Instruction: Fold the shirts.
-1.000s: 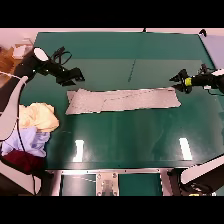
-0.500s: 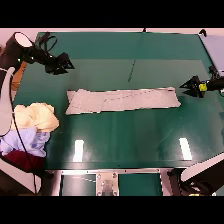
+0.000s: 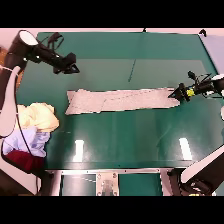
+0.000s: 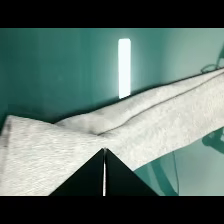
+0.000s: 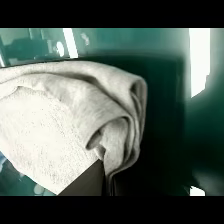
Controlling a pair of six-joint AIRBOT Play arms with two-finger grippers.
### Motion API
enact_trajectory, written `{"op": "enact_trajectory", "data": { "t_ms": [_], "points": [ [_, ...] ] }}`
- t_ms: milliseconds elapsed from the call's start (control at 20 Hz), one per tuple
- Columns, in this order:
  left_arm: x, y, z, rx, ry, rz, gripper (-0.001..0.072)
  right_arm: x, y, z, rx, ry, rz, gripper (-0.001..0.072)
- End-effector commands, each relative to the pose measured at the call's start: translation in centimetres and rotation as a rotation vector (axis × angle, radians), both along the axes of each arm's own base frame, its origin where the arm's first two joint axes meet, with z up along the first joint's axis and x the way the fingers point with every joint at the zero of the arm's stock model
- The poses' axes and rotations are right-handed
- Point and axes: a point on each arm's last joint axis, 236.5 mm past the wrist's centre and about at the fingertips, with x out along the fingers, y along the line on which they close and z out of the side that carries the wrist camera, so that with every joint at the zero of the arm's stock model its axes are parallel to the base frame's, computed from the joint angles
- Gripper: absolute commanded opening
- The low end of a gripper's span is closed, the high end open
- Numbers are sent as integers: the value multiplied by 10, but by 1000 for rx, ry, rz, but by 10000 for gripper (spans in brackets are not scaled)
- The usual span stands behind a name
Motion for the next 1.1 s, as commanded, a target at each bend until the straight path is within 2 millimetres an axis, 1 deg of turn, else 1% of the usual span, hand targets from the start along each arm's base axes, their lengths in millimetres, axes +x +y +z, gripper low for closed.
{"op": "enact_trajectory", "data": {
  "t_ms": [0, 100, 150, 200, 350, 400, 450, 550, 650, 750, 850, 950, 1000, 1050],
  "points": [
    [-2, -47, -4, -14, -40, -65, 21, 5, 5, 10, -10, -39, 48, 12],
    [-7, -92, -23, -20, -43, -114, 21, 8, 5, 36, -20, -80, 70, 12],
    [-11, -119, -38, -25, -40, -144, 22, 7, 9, 55, -9, -99, 95, 12],
    [-18, -150, -53, -34, -38, -173, 22, 6, 15, 76, 7, -125, 116, 12],
    [-46, -237, -90, -90, -55, -255, 22, 3, 34, 147, 42, -248, 146, 13],
    [-53, -260, -100, -110, -62, -255, 22, -1, 44, 172, 57, -291, 167, 12],
    [-56, -276, -107, -128, -72, -251, 22, -7, 55, 193, 66, -325, 192, 13],
    [-62, -300, -118, -162, -72, -232, 22, -19, 71, 223, 50, -364, 234, 13],
    [-68, -317, -127, -206, -50, -215, 22, -28, 90, 248, 25, -416, 276, 13],
    [-74, -328, -136, -243, -9, -195, 22, -36, 104, 266, 8, -457, 307, 12],
    [-77, -333, -140, -263, 13, -183, 22, -43, 114, 280, -5, -490, 330, 12],
    [-80, -338, -133, -298, 25, -190, 22, -48, 120, 290, -15, -512, 341, 13],
    [-82, -340, -126, -319, 32, -203, 22, -49, 121, 292, -17, -514, 340, 13],
    [-84, -341, -115, -342, 43, -224, 22, -49, 121, 291, -14, -503, 330, 13]
  ]
}}
